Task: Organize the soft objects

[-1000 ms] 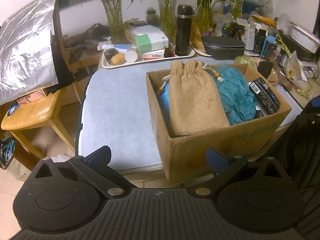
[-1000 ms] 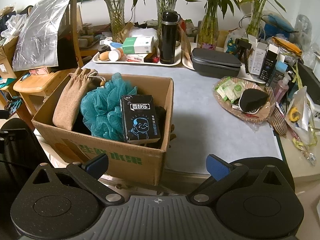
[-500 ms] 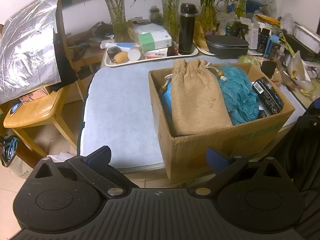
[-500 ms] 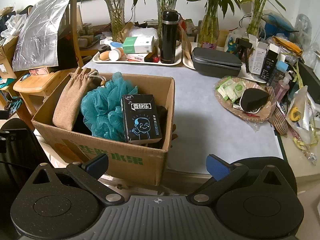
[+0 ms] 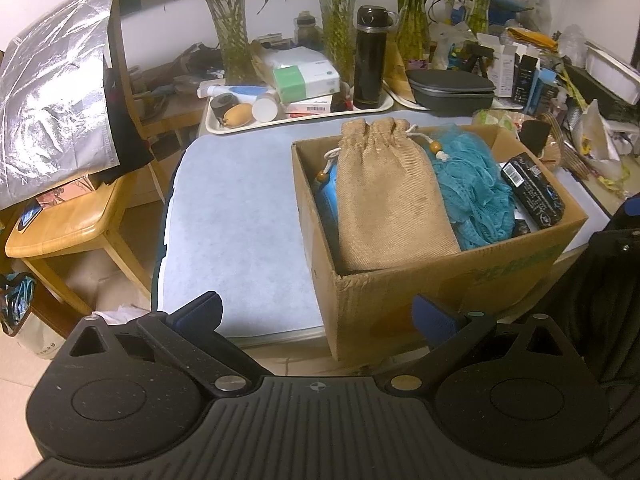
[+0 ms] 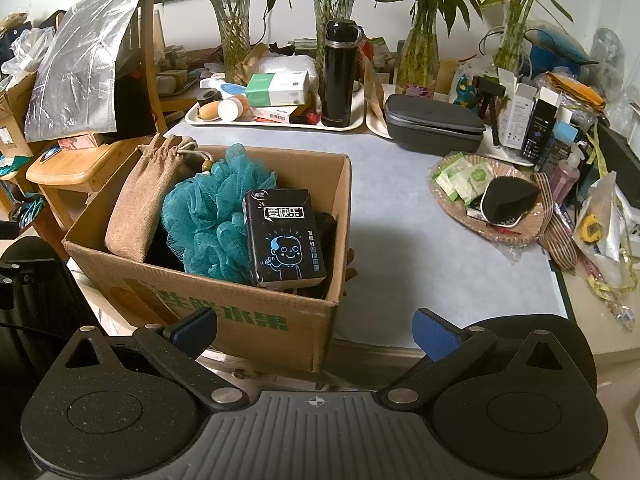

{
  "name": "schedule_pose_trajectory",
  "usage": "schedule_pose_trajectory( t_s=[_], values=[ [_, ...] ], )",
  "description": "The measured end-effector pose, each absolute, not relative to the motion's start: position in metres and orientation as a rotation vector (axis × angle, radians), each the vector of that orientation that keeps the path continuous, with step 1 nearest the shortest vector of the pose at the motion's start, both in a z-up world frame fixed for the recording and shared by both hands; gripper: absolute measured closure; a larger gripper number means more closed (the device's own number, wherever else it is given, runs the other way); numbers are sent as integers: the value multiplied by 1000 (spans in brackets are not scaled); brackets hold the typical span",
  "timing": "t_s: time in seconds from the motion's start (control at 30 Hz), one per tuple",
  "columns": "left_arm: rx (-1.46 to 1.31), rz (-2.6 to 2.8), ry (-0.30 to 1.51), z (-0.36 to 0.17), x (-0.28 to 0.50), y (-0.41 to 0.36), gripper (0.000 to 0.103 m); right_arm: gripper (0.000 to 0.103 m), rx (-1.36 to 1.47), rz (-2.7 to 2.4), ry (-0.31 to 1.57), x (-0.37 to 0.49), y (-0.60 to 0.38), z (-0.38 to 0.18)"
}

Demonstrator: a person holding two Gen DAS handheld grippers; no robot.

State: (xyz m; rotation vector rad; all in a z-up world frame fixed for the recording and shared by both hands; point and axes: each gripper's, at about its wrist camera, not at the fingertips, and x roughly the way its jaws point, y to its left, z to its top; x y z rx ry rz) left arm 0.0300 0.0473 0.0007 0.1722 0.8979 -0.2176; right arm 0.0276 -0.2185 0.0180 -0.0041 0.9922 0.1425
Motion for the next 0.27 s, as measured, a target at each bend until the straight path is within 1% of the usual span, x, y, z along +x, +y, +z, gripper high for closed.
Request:
schedule_pose_trajectory(
  t_s=[0.27],
  values=[
    [165, -222, 883, 3, 27, 47, 0, 0, 1, 142, 994, 27, -218, 17]
  ],
)
